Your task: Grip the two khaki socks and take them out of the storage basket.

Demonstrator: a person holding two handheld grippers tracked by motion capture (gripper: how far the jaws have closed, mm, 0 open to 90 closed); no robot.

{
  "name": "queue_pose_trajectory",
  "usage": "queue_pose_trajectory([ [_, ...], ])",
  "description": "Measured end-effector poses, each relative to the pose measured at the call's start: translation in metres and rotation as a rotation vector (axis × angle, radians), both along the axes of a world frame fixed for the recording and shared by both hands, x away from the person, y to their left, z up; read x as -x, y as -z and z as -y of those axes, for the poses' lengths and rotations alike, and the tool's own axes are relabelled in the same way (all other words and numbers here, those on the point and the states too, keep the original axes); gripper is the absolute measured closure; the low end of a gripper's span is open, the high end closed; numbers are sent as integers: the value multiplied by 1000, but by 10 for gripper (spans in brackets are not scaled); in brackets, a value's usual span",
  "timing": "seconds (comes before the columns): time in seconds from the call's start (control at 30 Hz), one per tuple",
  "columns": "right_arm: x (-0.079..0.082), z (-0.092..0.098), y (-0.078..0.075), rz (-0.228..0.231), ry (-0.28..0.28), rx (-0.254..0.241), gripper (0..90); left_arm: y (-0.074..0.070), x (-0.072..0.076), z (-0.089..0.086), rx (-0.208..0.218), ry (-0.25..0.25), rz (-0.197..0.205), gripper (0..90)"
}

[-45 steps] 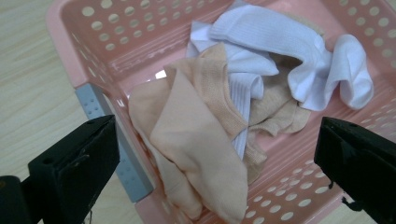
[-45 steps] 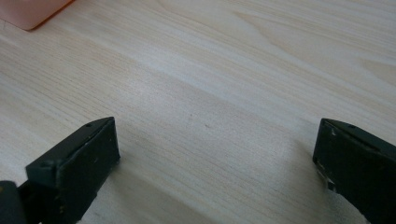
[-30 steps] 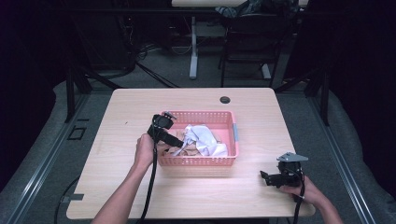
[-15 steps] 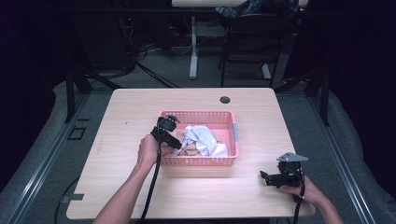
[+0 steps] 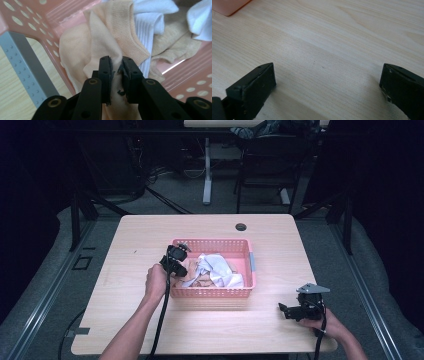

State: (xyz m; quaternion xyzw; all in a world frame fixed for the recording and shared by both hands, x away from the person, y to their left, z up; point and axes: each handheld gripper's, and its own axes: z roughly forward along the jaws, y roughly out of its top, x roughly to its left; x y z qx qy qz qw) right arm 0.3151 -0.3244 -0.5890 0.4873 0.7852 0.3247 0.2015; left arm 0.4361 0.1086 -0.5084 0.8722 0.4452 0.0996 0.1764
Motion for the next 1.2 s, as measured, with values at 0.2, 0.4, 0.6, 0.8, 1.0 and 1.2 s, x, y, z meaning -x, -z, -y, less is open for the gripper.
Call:
queue_pose_trajectory([
  [0.2, 0, 0, 0, -1, 3, -2, 0, -11, 3, -6, 36, 4, 29, 823],
  [0.4, 0, 0, 0, -1, 3, -2, 0, -21, 4, -12, 56, 5, 49, 831],
  [0.6, 0, 0, 0, -2, 2, -1, 0, -27, 3, -16, 73, 7, 46, 831],
  [0.8, 0, 0, 0, -2, 1, -1, 0, -39, 3, -16, 77, 17, 57, 832],
  [1.0, 0, 0, 0, -2, 1, -1, 0, -51, 3, -18, 95, 22, 74, 833],
  [1.2, 0, 0, 0, -2, 2, -1, 0, -61, 2, -20, 108, 25, 83, 834],
])
